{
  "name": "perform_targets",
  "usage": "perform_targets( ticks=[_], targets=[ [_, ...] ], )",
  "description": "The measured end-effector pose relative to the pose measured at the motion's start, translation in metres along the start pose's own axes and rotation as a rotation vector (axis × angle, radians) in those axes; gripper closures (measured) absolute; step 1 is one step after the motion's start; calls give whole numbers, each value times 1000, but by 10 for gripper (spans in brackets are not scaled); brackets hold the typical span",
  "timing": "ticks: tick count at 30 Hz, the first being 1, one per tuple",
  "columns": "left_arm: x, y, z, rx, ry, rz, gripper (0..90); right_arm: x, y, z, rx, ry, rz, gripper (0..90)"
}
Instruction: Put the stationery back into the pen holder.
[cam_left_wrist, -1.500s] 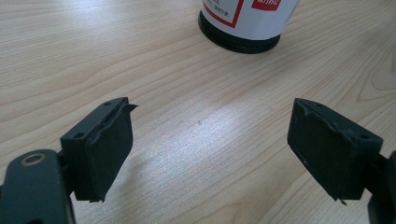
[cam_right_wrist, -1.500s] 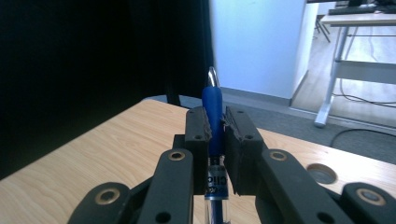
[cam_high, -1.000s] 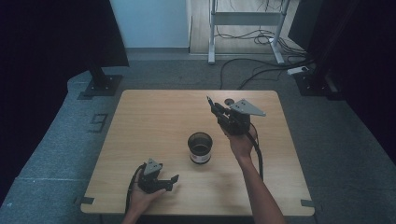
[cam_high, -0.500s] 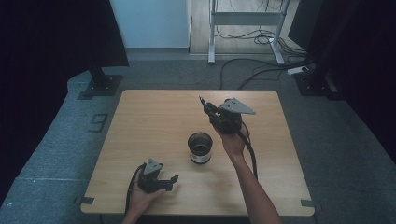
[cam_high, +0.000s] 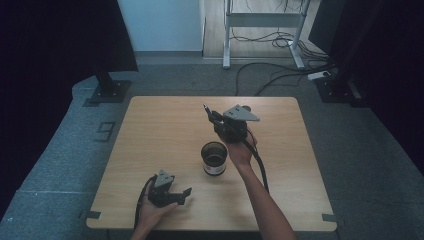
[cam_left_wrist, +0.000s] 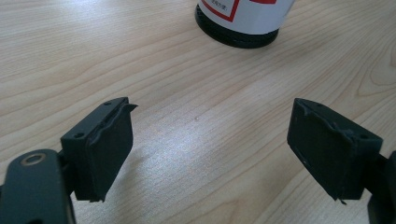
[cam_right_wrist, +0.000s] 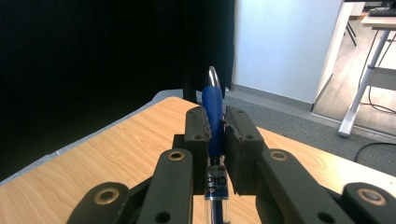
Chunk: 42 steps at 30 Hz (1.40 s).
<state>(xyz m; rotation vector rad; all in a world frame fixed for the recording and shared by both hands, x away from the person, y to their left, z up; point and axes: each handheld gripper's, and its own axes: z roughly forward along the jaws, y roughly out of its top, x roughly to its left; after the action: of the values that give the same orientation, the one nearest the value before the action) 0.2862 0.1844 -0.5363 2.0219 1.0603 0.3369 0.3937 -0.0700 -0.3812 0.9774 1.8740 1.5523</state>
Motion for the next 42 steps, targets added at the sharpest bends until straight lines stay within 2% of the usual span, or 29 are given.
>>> perform_targets(
  ticks=[9,18,42],
  targets=[
    [2,0,-2,0,-2,2,146,10,-6,19,23,4,-15,783],
    [2,0,0,7,-5,6,146,6,-18,27,33,-13,-8,781],
    [2,-2,3,20,-8,10,147,8,-57,29,72,-6,-14,778]
  ],
)
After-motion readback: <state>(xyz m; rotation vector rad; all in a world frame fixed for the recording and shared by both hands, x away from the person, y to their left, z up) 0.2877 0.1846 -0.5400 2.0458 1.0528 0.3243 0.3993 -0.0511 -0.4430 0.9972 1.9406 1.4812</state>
